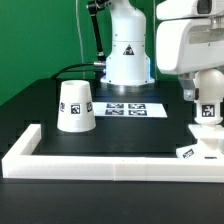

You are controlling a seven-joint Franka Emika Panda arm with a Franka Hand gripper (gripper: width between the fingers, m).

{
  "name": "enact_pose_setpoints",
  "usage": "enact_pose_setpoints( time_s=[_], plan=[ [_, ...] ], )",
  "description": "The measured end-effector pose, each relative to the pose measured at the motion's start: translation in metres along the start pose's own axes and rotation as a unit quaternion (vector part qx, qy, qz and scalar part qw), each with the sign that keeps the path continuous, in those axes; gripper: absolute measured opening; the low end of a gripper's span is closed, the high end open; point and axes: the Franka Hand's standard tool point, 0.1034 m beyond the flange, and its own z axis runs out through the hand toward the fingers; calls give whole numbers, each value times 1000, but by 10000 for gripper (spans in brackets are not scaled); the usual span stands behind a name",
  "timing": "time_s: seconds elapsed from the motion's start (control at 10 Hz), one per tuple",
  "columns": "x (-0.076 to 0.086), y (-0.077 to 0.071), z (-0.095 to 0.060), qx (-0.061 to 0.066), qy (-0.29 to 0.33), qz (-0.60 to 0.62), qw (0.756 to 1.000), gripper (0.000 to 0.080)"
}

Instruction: Assemble lamp

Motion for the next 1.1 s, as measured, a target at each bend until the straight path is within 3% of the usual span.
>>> enact_pose_setpoints(
  time_s=[0.8,0.9,1.1],
  plan=[
    [1,4,-2,-22,-21,-207,978,698],
    [0,5,-2,-22,-21,-207,978,600],
    [0,5,-2,-22,-21,-207,978,576]
  ],
)
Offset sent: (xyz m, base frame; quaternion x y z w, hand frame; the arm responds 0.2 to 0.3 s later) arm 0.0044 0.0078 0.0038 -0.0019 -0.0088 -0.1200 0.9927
